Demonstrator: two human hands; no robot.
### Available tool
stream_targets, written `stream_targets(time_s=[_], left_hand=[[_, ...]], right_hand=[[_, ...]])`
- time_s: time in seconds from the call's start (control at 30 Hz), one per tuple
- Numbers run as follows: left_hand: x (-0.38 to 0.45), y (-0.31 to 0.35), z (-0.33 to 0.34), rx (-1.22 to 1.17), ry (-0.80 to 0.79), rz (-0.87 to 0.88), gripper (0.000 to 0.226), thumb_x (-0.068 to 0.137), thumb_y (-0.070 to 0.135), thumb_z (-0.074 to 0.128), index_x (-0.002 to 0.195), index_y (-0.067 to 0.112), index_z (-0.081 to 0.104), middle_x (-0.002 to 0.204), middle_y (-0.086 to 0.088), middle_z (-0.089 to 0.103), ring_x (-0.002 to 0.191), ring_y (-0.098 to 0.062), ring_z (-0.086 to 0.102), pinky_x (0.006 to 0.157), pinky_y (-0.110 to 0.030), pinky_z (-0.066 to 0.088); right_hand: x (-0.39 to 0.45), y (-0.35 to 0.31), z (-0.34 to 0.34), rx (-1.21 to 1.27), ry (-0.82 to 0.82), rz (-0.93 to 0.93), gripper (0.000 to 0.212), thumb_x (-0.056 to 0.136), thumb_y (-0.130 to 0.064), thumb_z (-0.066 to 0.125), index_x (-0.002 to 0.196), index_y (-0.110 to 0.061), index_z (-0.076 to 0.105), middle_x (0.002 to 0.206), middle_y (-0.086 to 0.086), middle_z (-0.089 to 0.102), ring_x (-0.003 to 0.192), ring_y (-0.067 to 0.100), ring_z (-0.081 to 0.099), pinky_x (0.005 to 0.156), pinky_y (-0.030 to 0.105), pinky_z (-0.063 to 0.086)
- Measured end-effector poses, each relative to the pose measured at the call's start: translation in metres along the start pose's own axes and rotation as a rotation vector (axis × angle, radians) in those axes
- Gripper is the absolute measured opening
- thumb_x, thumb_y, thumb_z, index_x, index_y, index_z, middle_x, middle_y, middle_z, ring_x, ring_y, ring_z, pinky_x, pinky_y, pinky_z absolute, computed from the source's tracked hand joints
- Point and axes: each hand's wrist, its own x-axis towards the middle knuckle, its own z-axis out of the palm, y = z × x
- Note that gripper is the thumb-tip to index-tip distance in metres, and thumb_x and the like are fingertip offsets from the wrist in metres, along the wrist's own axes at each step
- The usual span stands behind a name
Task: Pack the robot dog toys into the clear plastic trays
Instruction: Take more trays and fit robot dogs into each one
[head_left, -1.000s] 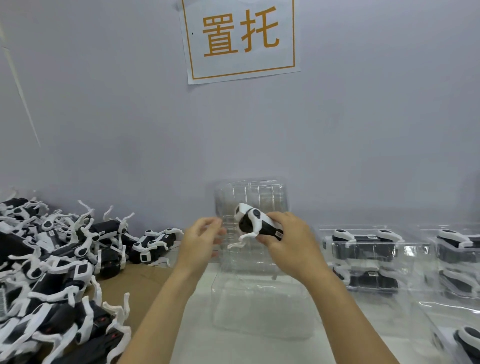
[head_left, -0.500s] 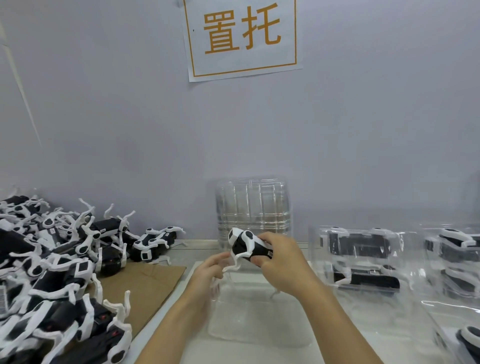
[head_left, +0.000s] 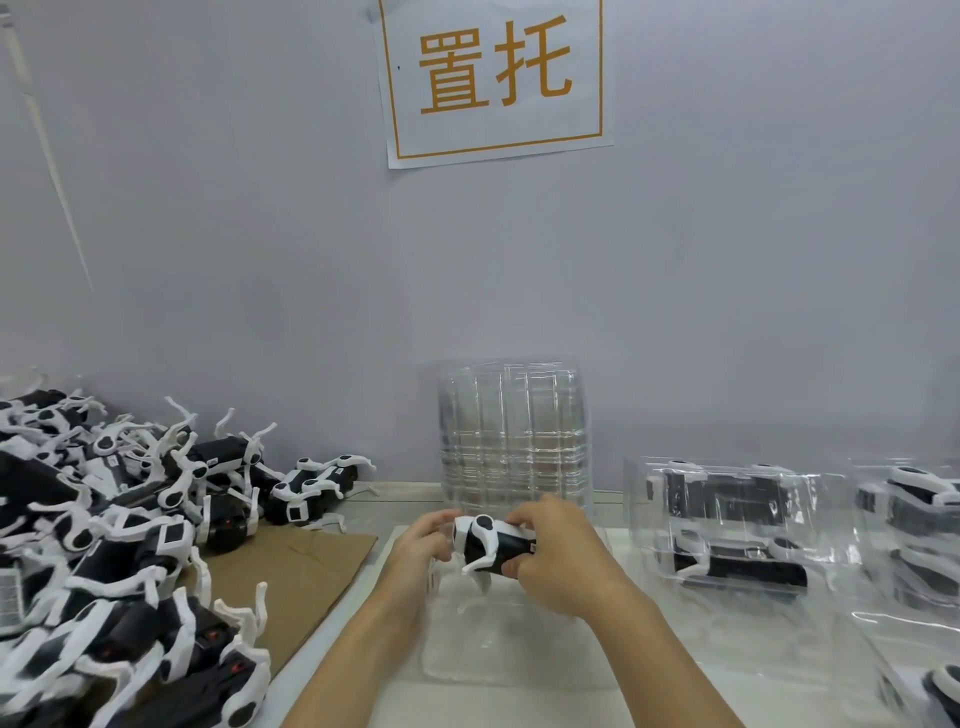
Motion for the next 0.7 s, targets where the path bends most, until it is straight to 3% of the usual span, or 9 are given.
stream_targets(time_s=[0.1, 0.23, 0.3, 0.43, 0.57, 0.7], left_hand=[[-0.003, 0.002, -0.001, -0.01, -0.006, -0.02, 0.042, 0.082, -0.001, 0.042, 0.112, 0.015, 0.067, 0.109, -0.012, 0.073, 0.099, -0.032, 0.065, 0.078, -0.038, 0.049], [-0.007, 0.01, 0.003, -0.055, -0.054, -0.03, 0.021, 0.092, 0.024, 0.058, 0.106, 0.011, 0.067, 0.09, -0.005, 0.073, 0.082, -0.022, 0.069, 0.06, -0.031, 0.051], [-0.004, 0.01, 0.004, -0.031, -0.023, -0.025, 0.016, 0.096, 0.022, 0.059, 0.106, 0.01, 0.064, 0.085, -0.002, 0.072, 0.084, -0.022, 0.067, 0.065, -0.034, 0.051], [-0.003, 0.014, 0.005, -0.05, -0.027, -0.065, 0.015, 0.097, 0.015, 0.057, 0.108, 0.009, 0.064, 0.093, -0.01, 0.07, 0.086, -0.028, 0.064, 0.071, -0.037, 0.049], [-0.002, 0.015, 0.002, -0.03, -0.041, -0.094, 0.024, 0.095, 0.015, 0.056, 0.111, 0.002, 0.067, 0.098, -0.021, 0.068, 0.09, -0.033, 0.061, 0.069, -0.037, 0.048], [0.002, 0.013, 0.002, -0.011, 0.031, -0.071, 0.015, 0.094, 0.011, 0.058, 0.101, 0.006, 0.071, 0.095, -0.015, 0.072, 0.092, -0.031, 0.065, 0.084, -0.043, 0.05]], right_hand=[[-0.002, -0.001, 0.0, -0.044, 0.014, 0.005, 0.019, 0.082, -0.024, 0.072, 0.101, -0.023, 0.07, 0.103, -0.004, 0.065, 0.094, 0.019, 0.062, 0.078, 0.031, 0.051], [-0.004, -0.003, 0.0, -0.07, 0.031, 0.004, 0.016, 0.082, -0.031, 0.072, 0.096, -0.024, 0.072, 0.098, -0.004, 0.069, 0.091, 0.02, 0.063, 0.076, 0.032, 0.053], [-0.005, -0.006, -0.001, -0.081, 0.032, 0.001, 0.015, 0.082, -0.033, 0.073, 0.092, -0.022, 0.073, 0.092, -0.003, 0.069, 0.086, 0.02, 0.063, 0.07, 0.03, 0.051], [-0.005, -0.01, 0.001, -0.127, 0.04, 0.006, 0.011, 0.083, -0.029, 0.071, 0.079, -0.018, 0.067, 0.076, -0.001, 0.061, 0.07, 0.021, 0.053, 0.05, 0.024, 0.034], [-0.005, -0.012, 0.006, -0.139, 0.054, 0.018, 0.017, 0.084, -0.025, 0.069, 0.071, -0.022, 0.058, 0.07, -0.002, 0.053, 0.065, 0.022, 0.046, 0.047, 0.024, 0.029], [-0.005, -0.013, 0.01, -0.172, 0.08, 0.021, 0.017, 0.085, -0.029, 0.07, 0.074, -0.022, 0.059, 0.073, -0.003, 0.054, 0.067, 0.022, 0.048, 0.054, 0.027, 0.032]])
